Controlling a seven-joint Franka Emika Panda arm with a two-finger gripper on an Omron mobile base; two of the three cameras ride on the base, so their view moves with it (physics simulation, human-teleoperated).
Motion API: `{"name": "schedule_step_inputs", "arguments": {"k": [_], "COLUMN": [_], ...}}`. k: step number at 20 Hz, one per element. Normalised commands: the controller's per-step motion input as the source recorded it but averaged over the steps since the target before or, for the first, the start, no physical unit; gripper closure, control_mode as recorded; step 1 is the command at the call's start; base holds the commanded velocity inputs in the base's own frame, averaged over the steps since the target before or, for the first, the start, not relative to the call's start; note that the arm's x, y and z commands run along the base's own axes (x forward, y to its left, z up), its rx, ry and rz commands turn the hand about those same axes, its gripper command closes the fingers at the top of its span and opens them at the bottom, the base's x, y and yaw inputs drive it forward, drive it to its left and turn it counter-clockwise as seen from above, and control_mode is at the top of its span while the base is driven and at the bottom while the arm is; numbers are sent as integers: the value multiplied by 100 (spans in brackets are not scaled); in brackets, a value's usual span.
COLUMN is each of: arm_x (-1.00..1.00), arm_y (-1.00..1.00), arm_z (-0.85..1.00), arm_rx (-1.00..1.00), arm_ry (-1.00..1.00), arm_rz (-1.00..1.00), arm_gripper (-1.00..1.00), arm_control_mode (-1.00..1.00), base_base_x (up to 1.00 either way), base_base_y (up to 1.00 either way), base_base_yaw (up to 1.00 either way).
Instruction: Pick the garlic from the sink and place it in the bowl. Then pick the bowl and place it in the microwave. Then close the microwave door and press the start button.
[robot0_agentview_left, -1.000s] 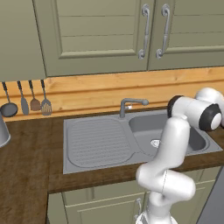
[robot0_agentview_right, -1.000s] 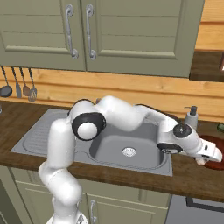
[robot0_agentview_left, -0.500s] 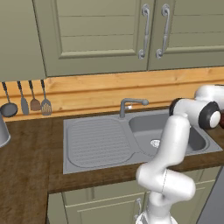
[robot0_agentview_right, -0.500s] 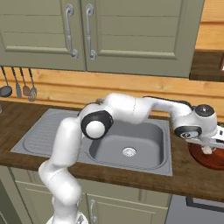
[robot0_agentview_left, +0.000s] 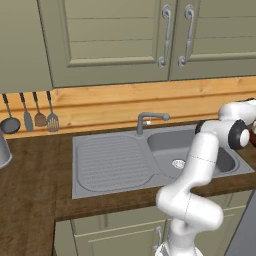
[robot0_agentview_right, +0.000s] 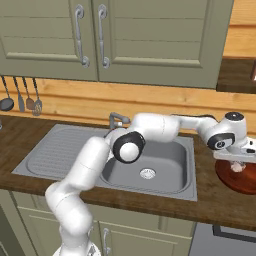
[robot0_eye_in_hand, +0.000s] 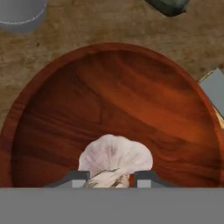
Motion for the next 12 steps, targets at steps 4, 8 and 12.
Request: {"name": "schedule_step_inputs", "arguments": {"k": [4,8,12], "arm_x": [12,6,0], "arm_y": [-6,0,0], "arm_z": [-55,-41,-9], "arm_rx": [6,5,0], "arm_ry": [10,5,0], "arm_rz": [4,1,0], "arm_gripper": [100,-100,-100], "arm_control_mode": [-100,-100,-100], "base_base_x": [0,0,0], "base_base_y": [0,0,0], "base_base_yaw": [0,0,0]}}
